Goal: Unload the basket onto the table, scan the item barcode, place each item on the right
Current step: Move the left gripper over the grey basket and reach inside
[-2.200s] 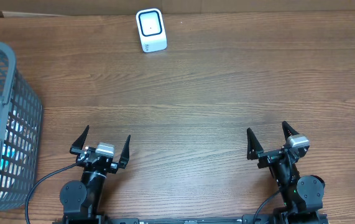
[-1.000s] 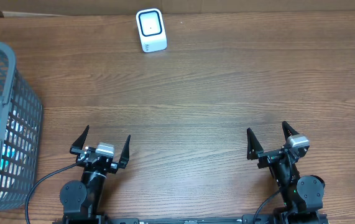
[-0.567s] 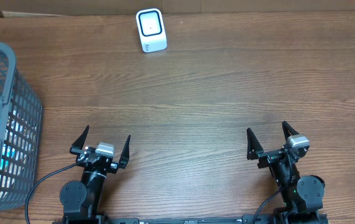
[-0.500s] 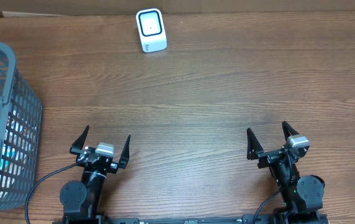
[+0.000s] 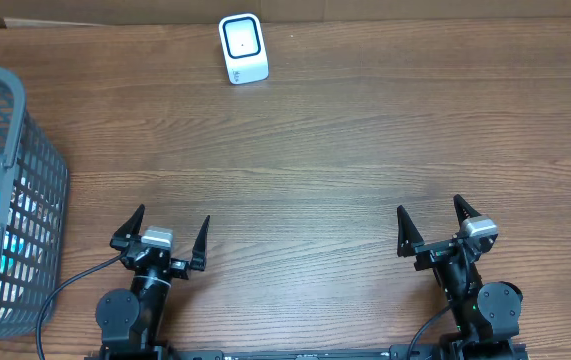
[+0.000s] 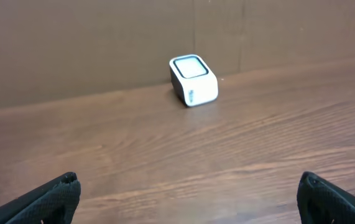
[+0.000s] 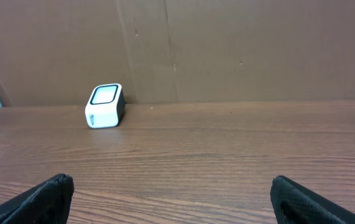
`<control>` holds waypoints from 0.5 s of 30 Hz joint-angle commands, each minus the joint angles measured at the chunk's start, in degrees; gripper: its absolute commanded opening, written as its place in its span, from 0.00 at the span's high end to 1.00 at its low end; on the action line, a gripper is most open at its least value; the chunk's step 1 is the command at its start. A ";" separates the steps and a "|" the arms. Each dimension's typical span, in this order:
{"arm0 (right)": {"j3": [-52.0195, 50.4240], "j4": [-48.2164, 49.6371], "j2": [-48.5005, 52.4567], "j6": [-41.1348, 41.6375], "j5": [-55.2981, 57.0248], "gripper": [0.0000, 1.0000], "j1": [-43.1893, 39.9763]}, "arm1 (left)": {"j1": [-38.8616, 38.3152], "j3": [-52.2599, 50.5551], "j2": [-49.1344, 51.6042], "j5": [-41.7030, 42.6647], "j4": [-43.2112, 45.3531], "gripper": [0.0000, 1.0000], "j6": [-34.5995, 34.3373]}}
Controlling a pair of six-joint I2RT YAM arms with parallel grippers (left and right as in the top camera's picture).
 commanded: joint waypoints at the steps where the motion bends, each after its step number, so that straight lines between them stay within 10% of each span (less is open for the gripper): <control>1: -0.61 0.22 -0.61 0.11 0.07 0.00 -0.24 | 0.28 3.58 0.61 1.66 -2.91 0.00 -1.95; 15: -0.61 0.22 -0.61 0.11 0.09 0.00 -0.24 | 0.28 39.71 32.22 5.20 -19.58 0.00 1.07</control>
